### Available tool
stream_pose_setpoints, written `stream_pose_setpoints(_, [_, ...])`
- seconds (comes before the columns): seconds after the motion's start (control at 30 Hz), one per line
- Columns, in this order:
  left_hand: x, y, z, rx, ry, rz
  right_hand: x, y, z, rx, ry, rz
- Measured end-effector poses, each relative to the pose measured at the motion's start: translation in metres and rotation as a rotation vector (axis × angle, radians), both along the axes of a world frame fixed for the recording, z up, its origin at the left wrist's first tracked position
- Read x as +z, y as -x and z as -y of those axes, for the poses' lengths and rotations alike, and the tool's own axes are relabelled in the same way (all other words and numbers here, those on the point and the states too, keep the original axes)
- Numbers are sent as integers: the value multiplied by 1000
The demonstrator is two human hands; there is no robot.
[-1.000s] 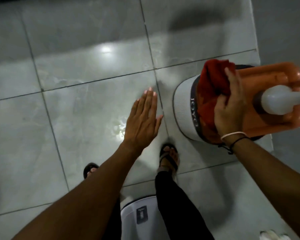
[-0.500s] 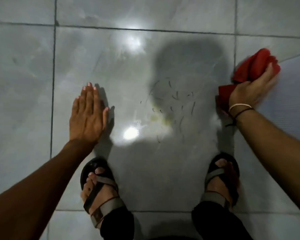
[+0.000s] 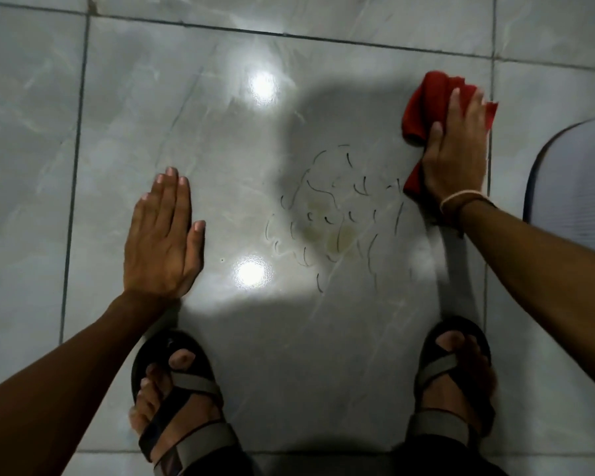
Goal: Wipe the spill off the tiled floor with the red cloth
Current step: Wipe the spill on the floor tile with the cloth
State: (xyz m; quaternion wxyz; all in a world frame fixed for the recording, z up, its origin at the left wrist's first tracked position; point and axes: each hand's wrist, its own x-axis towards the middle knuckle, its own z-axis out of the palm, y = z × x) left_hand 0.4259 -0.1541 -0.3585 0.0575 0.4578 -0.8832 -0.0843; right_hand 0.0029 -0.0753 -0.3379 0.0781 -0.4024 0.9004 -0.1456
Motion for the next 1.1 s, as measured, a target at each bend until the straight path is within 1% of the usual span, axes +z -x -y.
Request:
stream_pose_setpoints(0.1, [0, 1, -1, 15, -17, -3, 0, -22, 38, 29, 23, 6])
stream_pose_setpoints(0.2, [0, 1, 0, 23, -27, -11, 2, -61, 68, 221, 42, 4])
stream_pose_setpoints(0.27, [1, 1, 0, 29, -36, -7, 2, -102, 56, 418, 86, 10])
stream_pose_setpoints(0.3, [1, 2, 0, 31, -40, -5, 0, -127, 35, 533, 113, 42])
stream_pose_setpoints(0.33, [2, 2, 1, 31, -41, -2, -2, -153, 4, 680, 119, 92])
stream_pose_setpoints(0.4, [4, 3, 1, 36, -34, -4, -2, -194, -73, 1062, 44, 133])
stream_pose_setpoints(0.47, [3, 2, 0, 38, -19, -13, -5, -200, -128, 1416, -27, 111])
stream_pose_setpoints(0.5, [2, 2, 0, 36, -17, -17, -7, -191, -135, 1541, -26, 95])
stream_pose_setpoints(0.53, [2, 2, -1, 33, -19, -20, -9, -178, -127, 1615, 1, 72])
stream_pose_setpoints(0.57, [2, 2, 0, 32, -18, -23, -10, -163, -110, 1620, 39, 42])
stream_pose_setpoints(0.6, [0, 2, 1, 26, -16, -18, -11, -147, -87, 1540, 88, 10])
stream_pose_setpoints(0.63, [-1, 1, 1, 19, -19, -10, -12, -128, -61, 1353, 137, -29])
stream_pose_setpoints(0.7, [0, 0, 1, 27, -22, -7, -10, -84, -5, 798, 187, -75])
stream_pose_setpoints(0.73, [1, 1, 0, 32, -23, -6, -6, -62, 21, 529, 167, -72])
stream_pose_setpoints(0.77, [1, 1, 0, 36, -25, -6, -4, -45, 43, 307, 139, -53])
stream_pose_setpoints(0.8, [2, 1, 0, 40, -26, -8, -4, -36, 59, 158, 109, -40])
stream_pose_setpoints(0.83, [2, 1, 1, 37, -25, -14, -4, -35, 68, 85, 85, -58])
stream_pose_setpoints(0.87, [2, 2, 1, 30, -25, -17, -4, -42, 69, 80, 79, -78])
stream_pose_setpoints(0.9, [1, 2, 0, 26, -26, -20, -5, -57, 64, 138, 101, -95])
stream_pose_setpoints(0.93, [1, 3, 0, 27, -26, -25, -6, -77, 49, 253, 133, -108])
stream_pose_setpoints(0.97, [2, 2, 0, 28, -23, -30, -9, -101, 25, 435, 157, -106])
stream_pose_setpoints(1.03, [2, 1, 1, 25, -15, -35, -12, -156, -48, 949, 137, -10])
stream_pose_setpoints(1.1, [1, 1, 1, 24, -10, -40, -8, -192, -110, 1462, 37, 126])
